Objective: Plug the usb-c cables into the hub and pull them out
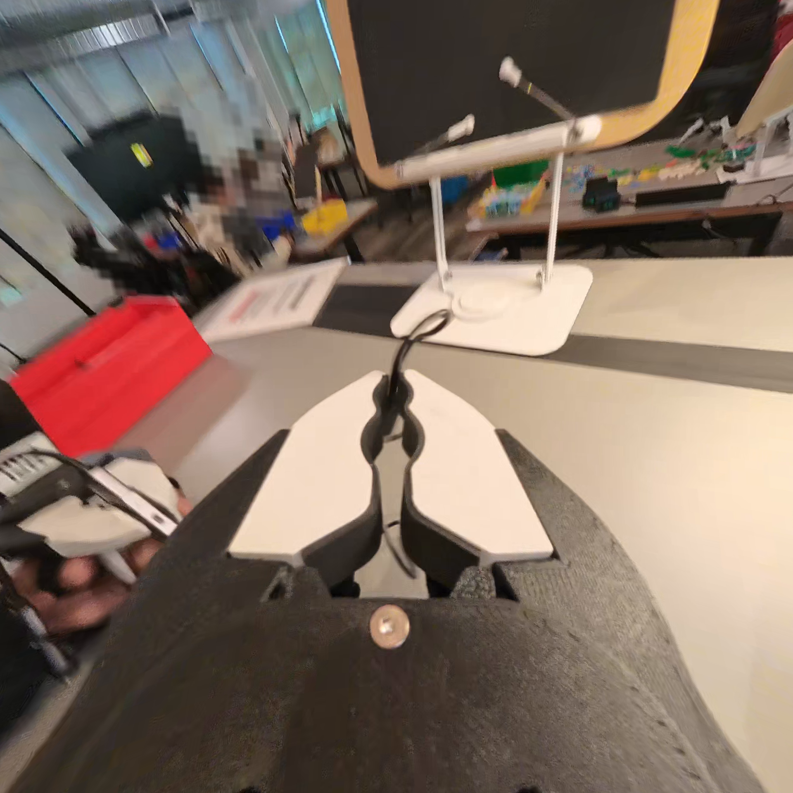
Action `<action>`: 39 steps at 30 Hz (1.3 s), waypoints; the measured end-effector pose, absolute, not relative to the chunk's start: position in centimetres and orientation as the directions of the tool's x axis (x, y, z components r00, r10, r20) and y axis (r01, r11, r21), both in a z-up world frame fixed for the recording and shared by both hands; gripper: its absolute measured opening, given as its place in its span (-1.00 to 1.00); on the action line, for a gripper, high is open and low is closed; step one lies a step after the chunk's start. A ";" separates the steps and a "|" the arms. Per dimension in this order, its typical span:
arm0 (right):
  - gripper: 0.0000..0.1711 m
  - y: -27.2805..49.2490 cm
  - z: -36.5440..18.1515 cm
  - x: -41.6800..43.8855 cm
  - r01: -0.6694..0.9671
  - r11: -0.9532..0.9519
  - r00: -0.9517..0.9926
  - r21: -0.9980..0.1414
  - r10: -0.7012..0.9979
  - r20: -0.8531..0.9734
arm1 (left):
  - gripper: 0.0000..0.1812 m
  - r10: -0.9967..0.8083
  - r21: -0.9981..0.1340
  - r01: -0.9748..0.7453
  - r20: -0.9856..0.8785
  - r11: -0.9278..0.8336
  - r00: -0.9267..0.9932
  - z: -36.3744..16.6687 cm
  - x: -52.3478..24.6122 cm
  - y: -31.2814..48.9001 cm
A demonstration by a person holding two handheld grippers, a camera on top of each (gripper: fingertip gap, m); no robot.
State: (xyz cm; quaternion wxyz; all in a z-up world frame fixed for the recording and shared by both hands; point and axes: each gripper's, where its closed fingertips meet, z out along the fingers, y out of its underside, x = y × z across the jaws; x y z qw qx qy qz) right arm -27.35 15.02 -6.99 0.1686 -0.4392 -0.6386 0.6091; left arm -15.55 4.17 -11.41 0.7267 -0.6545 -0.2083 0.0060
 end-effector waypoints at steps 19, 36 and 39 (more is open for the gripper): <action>-0.97 8.8 -8.1 -26.0 0.444 -0.574 -0.821 -0.688 0.046 -0.568 | -0.89 0.111 -0.893 0.323 0.372 0.315 0.921 -10.3 -21.4 8.1; -0.96 7.1 -6.7 -21.1 0.396 -0.501 -0.914 -0.770 -0.129 -0.386 | -0.88 -0.189 -0.834 0.481 0.443 0.272 0.876 -9.9 -18.9 8.3; -0.96 6.9 -6.5 -20.7 0.393 -0.503 -0.917 -0.770 -0.150 -0.370 | -0.87 -0.235 -0.810 0.514 0.462 0.283 0.855 -9.6 -18.6 8.0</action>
